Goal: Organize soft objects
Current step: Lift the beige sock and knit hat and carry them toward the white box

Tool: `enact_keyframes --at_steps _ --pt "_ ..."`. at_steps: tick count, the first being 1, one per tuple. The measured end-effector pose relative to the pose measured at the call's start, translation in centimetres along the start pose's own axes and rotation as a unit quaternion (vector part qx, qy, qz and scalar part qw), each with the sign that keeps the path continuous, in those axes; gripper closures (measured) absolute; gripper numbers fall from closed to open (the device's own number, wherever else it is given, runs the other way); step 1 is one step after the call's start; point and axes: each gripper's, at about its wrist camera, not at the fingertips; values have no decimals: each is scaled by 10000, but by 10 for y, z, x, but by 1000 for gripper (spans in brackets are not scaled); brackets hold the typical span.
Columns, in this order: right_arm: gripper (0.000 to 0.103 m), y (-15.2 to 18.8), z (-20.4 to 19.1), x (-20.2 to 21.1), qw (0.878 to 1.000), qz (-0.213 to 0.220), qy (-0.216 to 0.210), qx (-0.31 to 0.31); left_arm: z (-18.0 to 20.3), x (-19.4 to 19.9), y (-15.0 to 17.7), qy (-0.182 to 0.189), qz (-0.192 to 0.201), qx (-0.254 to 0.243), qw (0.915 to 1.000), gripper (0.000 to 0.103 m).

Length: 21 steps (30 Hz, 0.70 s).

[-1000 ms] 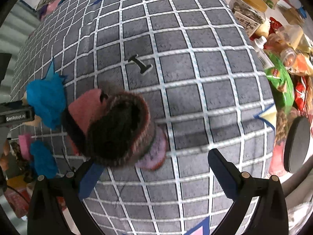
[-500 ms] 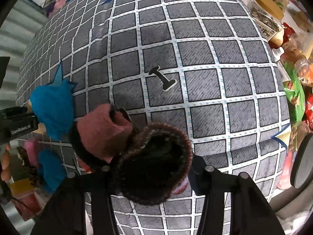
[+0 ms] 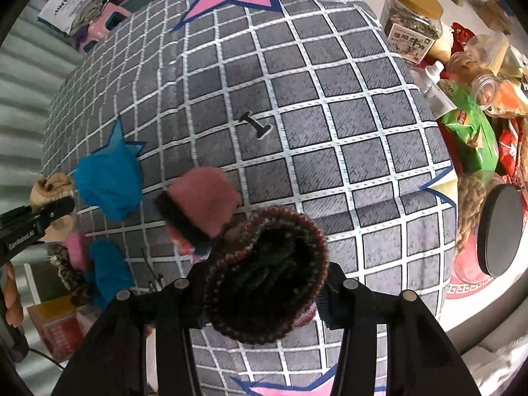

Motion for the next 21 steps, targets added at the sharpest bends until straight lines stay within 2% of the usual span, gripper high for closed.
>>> enact_keyframes --at_steps 12,21 --pt "54 15 -51 28 9988 135 -109 457 -10 48 44 108 322 102 9994 77" --pt "54 18 -117 48 9937 204 -324 1053 -41 81 66 -120 601 349 9975 77"
Point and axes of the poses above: each gripper's, at about its wrist camera, not at the fingertips, and x roughly against the way its jaws point, z to its right, y to its underside, and after that the axes turned 1 degree about -z, right-handed
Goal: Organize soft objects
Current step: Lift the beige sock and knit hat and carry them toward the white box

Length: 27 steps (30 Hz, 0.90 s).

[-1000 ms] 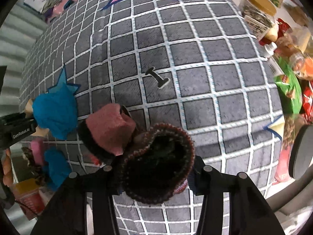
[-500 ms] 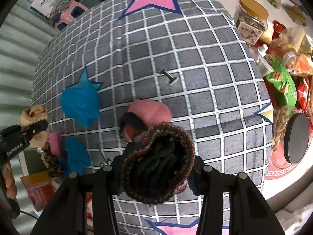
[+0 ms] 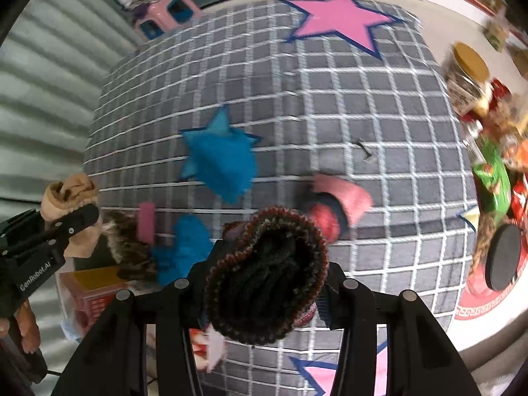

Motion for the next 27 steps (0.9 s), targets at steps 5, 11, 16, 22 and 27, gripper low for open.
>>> enact_keyframes --at_steps 5,11,16,22,27 --pt "54 -3 -40 8 9993 97 -48 369 -27 17 15 6 135 164 9998 77" --pt "54 2 -80 15 9976 117 -56 687 -56 35 39 18 251 312 9992 77" --pt "54 14 -98 17 9968 132 16 789 -73 45 60 75 326 346 9988 77" --pt "54 38 -112 20 9964 119 92 837 -79 52 86 153 370 300 9987 77" --pt "54 57 -123 23 9963 140 131 841 -81 57 106 235 400 249 9986 77"
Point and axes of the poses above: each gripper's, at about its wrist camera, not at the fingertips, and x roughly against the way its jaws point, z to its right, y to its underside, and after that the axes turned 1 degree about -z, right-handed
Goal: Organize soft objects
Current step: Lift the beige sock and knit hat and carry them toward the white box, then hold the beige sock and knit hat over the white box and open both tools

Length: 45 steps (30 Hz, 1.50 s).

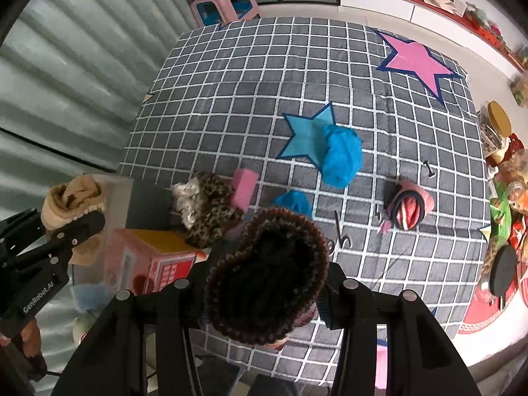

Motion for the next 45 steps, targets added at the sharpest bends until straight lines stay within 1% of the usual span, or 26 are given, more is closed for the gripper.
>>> enact_keyframes --at_steps 12,20,25,31,41,45 --pt "54 39 -24 5 10000 -7 93 -28 -4 9 42 142 4 -141 9998 77" --pt "54 55 -46 6 9999 -46 121 38 -20 9 70 211 -29 -8 9998 77" --pt "54 60 -70 3 9997 -83 91 198 -40 8 87 206 -52 195 9996 77" --pt "54 60 -108 -3 9985 -140 32 524 -69 10 108 144 -55 477 9987 77" --pt "54 56 -174 -18 9933 -264 -110 1122 -128 5 147 -1 -187 1176 9929 77" --pt "54 57 -199 -28 9899 -369 -176 1355 -143 1 159 -43 -252 1343 9906 77"
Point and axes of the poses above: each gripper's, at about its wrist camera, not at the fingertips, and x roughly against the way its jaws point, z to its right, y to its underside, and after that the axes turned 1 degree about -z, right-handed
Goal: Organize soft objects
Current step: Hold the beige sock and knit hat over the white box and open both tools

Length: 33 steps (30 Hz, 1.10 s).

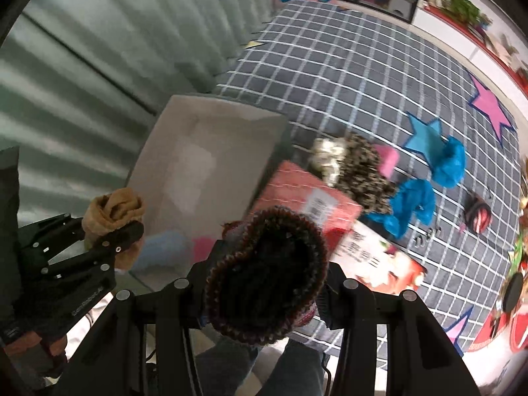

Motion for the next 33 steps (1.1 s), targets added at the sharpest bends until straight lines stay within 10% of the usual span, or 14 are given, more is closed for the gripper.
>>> enact_keyframes --at_steps 33 --pt "53 -18 -69 -59 9951 -642 -250 702 -29 -41 14 26 -456 372 9983 77"
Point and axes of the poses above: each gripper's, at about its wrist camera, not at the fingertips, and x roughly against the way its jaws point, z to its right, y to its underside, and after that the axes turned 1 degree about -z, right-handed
